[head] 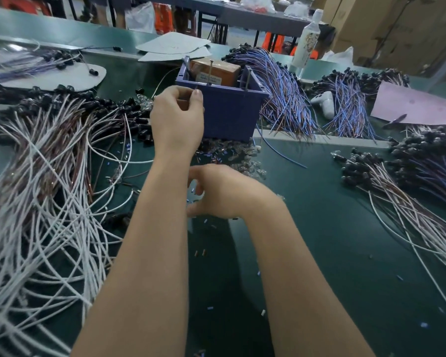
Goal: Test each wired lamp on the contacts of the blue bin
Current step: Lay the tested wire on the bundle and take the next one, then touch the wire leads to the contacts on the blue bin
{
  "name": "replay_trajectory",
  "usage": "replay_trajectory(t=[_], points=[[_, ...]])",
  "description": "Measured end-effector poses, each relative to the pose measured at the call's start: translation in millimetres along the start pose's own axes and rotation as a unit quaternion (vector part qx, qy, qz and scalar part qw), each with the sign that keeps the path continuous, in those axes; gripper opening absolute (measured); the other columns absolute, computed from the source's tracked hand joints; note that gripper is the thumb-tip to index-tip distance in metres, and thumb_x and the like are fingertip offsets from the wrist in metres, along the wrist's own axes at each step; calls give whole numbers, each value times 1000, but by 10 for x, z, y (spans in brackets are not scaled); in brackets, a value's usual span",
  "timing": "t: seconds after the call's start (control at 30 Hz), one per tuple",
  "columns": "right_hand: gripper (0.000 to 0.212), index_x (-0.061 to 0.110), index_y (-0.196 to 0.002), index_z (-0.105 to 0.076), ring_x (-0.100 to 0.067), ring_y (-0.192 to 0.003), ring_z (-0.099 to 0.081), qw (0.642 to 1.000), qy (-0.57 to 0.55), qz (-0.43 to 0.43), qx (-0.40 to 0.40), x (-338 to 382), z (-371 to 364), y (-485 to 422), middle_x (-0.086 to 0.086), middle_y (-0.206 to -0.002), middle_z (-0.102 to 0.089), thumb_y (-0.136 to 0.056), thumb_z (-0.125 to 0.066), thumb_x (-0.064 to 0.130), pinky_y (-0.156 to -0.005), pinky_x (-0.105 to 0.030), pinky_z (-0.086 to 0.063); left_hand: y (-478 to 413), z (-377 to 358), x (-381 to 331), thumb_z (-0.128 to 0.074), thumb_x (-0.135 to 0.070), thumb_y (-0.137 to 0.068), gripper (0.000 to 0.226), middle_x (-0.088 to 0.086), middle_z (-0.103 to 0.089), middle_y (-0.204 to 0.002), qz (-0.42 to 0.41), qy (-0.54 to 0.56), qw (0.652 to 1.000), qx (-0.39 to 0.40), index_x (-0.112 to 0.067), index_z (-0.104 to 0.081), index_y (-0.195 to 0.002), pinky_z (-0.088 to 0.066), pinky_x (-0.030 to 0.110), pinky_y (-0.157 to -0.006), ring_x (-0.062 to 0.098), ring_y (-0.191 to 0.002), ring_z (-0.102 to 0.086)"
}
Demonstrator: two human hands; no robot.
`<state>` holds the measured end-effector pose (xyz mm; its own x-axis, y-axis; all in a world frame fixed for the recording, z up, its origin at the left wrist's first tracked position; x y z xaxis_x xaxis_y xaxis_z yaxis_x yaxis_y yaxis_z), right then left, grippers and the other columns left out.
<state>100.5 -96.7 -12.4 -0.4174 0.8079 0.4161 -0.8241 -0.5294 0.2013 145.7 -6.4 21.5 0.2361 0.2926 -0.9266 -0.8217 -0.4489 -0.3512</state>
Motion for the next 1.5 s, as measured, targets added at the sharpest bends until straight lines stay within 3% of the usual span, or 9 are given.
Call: replay_trajectory(t=[0.1,0.2,0.5,0.6,0.67,0.77,1.0,1.23,1.5], points=[[9,17,-92,-56,-24,-98,-54,996,80,36,26,132,-94,-57,-3,-97,-56,-88,-63,20,-76,-26,-41,9,-22,17,-54,-24,-95,11,-1,-65,-78,6,6,1000,6,-17,-58,-88,-52,33,-86,17,-84,-66],[24,10,-116,-57,-29,-107,-57,991,129,13,19,81,-135,-134,-9,-115,-61,-93,-53,16,-88,-33,-49,23,-47,28,-54,-24,-95,10,-7,-62,-73,13,13,1000,16,-18,-58,-87,-52,32,-86,17,-85,-66],[19,14,-101,-59,-30,-97,-57,963,-60,-136,-223,-541,60,-166,-10,-104,-64,-85,-51,9,-77,-33,-46,122,-246,130,-56,-20,-94,5,-6,-65,-78,8,-30,990,137,-18,-59,-92,-50,36,-91,16,-87,-64],[15,12,-98,-57,-27,-95,-61,905,-205,-156,-339,-735,197,-114,-7,-97,-66,-84,-54,6,-81,-30,-47,159,-325,209,-58,-21,-92,5,1,-70,-93,3,-77,982,172,-22,-62,-95,-47,41,-95,22,-97,-64],[13,12,-93,-59,-24,-89,-64,838,-350,-126,-399,-825,294,-23,-6,-90,-66,-85,-57,1,-81,-31,-52,180,-368,237,-59,-20,-92,7,1,-70,-95,-3,-74,978,193,-21,-63,-98,-49,33,-91,18,-92,-64],[17,13,-87,-65,-14,-78,-63,750,-515,-53,-413,-868,377,60,-3,-83,-66,-87,-58,-3,-76,-21,-55,216,-415,247,-56,-18,-94,11,-3,-69,-89,-14,-64,974,215,-20,-63,-103,-47,23,-84,13,-89,-63],[15,14,-96,-66,-14,-87,-64,811,-389,-28,-435,-843,447,115,-1,-90,-67,-89,-60,3,-85,-25,-54,239,-442,257,-52,-18,-97,14,-6,-67,-85,-21,-50,963,263,-22,-62,-106,-48,25,-83,14,-91,-64],[11,15,-92,-67,-7,-78,-62,852,-283,-22,-439,-843,487,131,4,-83,-67,-88,-62,6,-76,-17,-51,248,-444,245,-50,-19,-98,19,-9,-65,-81,-51,-69,956,281,-20,-64,-112,-41,17,-63,0,-68,-54],[15,19,-88,-68,-15,-82,-66,866,-287,-27,-409,-942,497,148,1,-83,-69,-87,-64,5,-81,-25,-54,276,-433,232,-60,-16,-92,14,-2,-69,-88,-56,-80,945,311,-16,-64,-105,-51,26,-83,13,-87,-65]])
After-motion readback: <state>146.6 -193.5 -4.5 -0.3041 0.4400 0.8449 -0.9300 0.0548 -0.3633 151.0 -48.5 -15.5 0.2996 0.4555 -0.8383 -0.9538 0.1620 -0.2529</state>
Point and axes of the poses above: each hand's wrist, its own y-axis away from the middle knuckle, its own z-axis out of the back of the hand, x = y × z, the point moved 4 cm from there along -y, towards the middle knuckle
